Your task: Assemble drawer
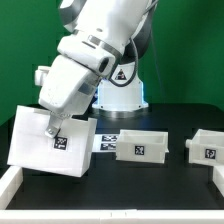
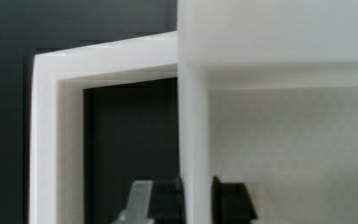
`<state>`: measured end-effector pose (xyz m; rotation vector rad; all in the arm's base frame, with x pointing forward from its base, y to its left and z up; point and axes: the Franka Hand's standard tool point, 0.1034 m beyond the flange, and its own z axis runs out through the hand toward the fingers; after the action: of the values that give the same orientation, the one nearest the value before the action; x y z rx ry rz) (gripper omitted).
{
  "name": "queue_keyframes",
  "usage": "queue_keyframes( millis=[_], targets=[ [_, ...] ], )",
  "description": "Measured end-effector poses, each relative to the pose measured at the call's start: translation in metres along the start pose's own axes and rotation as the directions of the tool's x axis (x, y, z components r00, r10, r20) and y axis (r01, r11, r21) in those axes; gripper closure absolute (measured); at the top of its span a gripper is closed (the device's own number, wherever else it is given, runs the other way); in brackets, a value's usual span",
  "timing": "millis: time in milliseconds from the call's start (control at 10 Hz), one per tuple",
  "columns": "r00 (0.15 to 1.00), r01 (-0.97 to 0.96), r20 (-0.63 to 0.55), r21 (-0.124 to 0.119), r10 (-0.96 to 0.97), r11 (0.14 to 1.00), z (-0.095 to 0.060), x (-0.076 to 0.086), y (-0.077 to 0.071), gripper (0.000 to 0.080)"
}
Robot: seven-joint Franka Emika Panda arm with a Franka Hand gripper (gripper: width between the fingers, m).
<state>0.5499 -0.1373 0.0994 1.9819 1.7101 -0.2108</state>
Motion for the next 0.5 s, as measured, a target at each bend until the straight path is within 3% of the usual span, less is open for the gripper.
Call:
queue_keyframes(
  millis=[200, 300, 400, 500],
  targets=[
    [0.998, -0.045, 0.041, 0.012, 0.044, 0.999, -0.001, 0.0, -0.001, 0.0735],
    [0.996, -0.06, 0.062, 0.021, 0.058, 0.998, -0.001, 0.014, -0.018, 0.0735],
    [0.995, -0.058, 0.086, 0.03, 0.056, 0.998, -0.003, 0.014, -0.02, 0.0735],
    [0.989, -0.099, 0.113, 0.007, 0.097, 0.995, -0.002, 0.015, -0.018, 0.0735]
  ],
)
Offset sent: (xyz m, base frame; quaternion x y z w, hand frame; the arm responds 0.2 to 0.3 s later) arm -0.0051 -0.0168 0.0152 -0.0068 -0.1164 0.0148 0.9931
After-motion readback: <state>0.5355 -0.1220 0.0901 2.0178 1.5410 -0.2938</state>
